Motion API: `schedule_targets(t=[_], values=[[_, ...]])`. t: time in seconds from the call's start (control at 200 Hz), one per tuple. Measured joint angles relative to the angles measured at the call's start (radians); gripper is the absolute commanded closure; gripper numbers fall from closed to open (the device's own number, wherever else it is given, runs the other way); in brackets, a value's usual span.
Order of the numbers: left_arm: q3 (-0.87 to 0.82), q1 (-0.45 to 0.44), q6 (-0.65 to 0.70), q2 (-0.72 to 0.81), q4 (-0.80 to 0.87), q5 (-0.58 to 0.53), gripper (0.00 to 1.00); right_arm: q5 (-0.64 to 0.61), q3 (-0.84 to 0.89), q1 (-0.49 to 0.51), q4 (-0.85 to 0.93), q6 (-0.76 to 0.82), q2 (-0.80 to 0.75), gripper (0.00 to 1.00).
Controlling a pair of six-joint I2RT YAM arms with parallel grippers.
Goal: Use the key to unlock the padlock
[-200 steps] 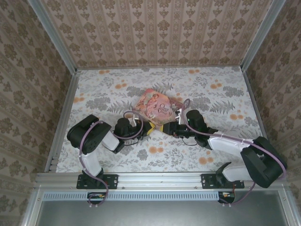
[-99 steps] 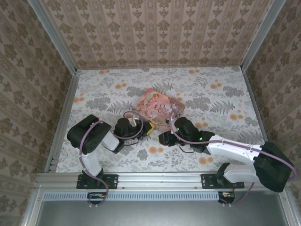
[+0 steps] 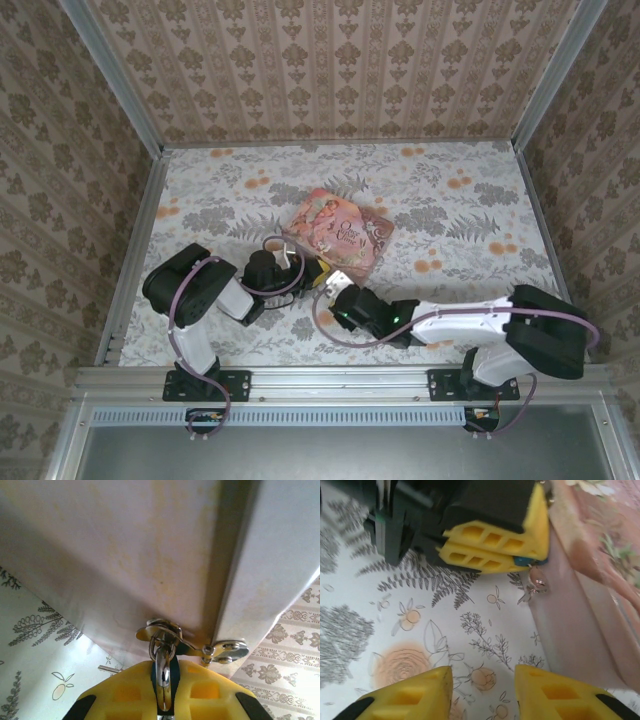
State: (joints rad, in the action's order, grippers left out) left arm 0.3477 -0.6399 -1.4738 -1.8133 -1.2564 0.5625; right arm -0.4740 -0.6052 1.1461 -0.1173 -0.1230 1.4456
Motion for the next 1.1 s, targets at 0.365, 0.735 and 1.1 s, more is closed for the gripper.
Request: schedule_targets(t=[0.365,0.735,1.1], values=[[0.002,0.000,0.000,-0.005,-0.001,0.005,1.00,-0.227,-0.038,0.043,-0.178,0.219,0.226,0.56],[0.003,0.000,0.000,-0.007,-0.001,0.007,1.00,-0.255,-0.084,-0.018,-0.229,0.259,0.258,0.61],[0.013,0.000,0.000,-0.013,-0.001,-0.009,1.00,-0.232,-0.114,-0.073,-0.237,0.271,0.291,0.72]])
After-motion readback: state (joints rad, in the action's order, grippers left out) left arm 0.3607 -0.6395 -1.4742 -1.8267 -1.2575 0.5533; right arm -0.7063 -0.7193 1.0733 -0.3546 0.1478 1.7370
